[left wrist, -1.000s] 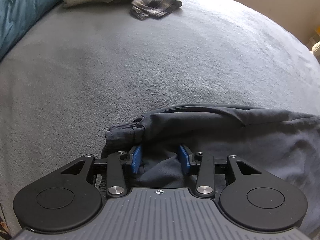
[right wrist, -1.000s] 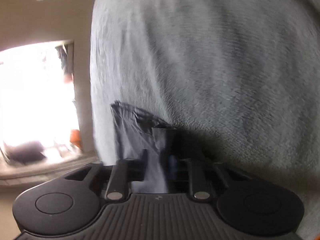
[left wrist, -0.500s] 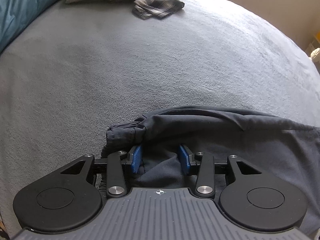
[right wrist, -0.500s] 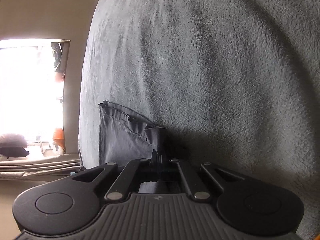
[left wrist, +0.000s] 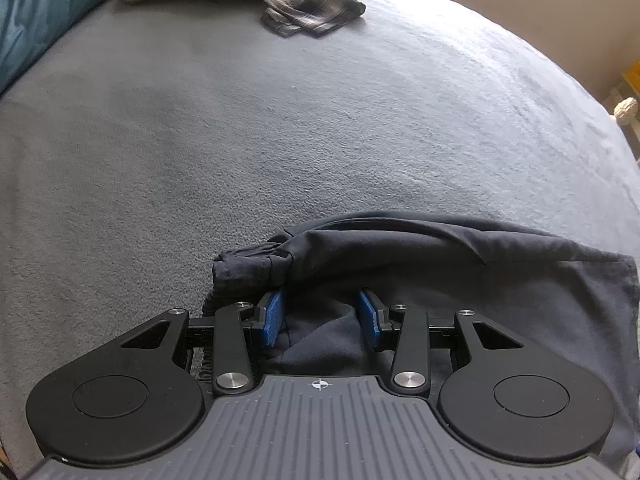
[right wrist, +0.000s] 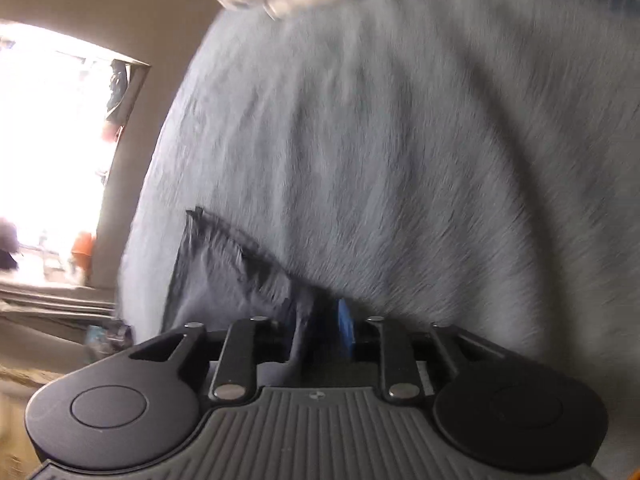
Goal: Fold clothes
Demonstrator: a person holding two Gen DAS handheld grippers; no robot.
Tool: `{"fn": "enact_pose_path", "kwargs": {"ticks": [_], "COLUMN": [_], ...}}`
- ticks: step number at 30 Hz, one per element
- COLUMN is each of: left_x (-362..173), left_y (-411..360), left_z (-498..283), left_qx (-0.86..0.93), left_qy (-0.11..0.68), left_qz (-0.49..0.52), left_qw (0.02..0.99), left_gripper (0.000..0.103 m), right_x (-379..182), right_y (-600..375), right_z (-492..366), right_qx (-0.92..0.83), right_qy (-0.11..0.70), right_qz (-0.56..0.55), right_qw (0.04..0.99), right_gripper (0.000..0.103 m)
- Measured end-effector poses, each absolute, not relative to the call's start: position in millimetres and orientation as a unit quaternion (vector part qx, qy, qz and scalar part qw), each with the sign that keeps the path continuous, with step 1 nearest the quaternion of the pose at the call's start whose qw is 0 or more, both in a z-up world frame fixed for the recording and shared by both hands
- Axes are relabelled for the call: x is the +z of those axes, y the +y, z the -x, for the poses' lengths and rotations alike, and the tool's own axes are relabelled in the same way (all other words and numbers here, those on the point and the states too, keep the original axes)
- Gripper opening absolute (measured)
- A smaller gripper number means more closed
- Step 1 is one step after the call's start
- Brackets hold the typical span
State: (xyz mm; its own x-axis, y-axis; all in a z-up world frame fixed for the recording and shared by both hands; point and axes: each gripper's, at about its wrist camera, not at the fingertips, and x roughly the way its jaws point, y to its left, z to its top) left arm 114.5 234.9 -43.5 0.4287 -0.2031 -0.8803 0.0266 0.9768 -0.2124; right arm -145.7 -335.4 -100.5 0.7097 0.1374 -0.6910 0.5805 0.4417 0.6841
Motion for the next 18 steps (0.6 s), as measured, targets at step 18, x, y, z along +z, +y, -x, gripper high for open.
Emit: {"fn": "enact_pose_path", "kwargs": {"ticks": [18], "left_x": [-10.7], "left_y": [251.2], "left_z": [-61.2], "left_qx": [-0.12], "left_qy": [0.526], "left_qz": [0.06], "left_qw": [0.84], "left_gripper": [0.044], "right_x": [-57.4], "right_y": [-147.9], "right_z": [-34.7], "right_qx": [0.118], "right_qy": [0.457], "right_qz": [-0.152], "right_qw": [0.868], "right_gripper": [0.026]}}
